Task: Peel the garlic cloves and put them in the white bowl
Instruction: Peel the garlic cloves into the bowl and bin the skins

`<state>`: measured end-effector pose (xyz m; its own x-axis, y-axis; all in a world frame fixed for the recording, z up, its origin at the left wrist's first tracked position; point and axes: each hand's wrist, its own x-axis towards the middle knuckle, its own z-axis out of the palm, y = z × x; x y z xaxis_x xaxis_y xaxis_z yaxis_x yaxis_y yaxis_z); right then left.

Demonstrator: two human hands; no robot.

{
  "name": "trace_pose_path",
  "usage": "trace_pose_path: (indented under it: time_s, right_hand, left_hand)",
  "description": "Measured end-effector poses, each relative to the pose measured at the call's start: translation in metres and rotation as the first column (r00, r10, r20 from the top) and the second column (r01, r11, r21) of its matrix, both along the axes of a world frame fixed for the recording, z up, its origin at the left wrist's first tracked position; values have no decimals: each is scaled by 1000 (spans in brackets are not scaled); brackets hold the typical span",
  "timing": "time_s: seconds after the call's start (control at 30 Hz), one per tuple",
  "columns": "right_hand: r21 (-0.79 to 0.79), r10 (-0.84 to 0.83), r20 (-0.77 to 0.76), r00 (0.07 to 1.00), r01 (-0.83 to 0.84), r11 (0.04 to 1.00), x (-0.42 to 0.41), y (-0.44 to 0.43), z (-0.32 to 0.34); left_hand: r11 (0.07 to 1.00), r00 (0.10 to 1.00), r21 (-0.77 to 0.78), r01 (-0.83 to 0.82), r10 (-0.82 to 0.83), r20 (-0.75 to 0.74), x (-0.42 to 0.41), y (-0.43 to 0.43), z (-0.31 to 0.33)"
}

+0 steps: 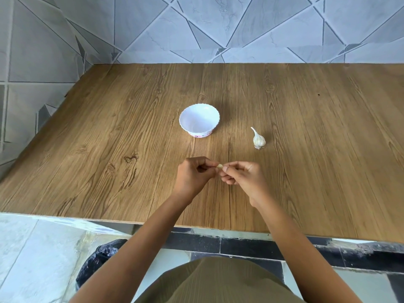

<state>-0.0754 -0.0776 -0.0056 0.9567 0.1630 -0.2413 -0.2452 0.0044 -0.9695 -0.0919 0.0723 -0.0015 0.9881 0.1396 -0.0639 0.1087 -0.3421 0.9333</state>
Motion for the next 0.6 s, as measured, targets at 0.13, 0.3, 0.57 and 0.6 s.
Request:
trace_pose_path:
  time_s: [0.13, 0.3, 0.57, 0.6]
  right_hand:
    - [34, 44, -44, 998, -43, 999, 4, -2, -2]
    - [-235, 180, 250, 951, -121, 964, 11, -9, -13]
    - [-441, 278, 431, 859, -68, 895, 20, -12, -21]
    - [-439, 273, 445, 853, -58, 896, 20, -11, -21]
  left_hand:
    - [1000, 999, 0, 23, -23, -40, 3, 3, 0]
    - [988, 994, 120, 97, -90, -64, 10, 6, 2]
    - [993, 991, -97, 74, -84, -106, 15, 5, 5]
    - [987, 989, -142, 69, -86, -117, 14, 4, 6]
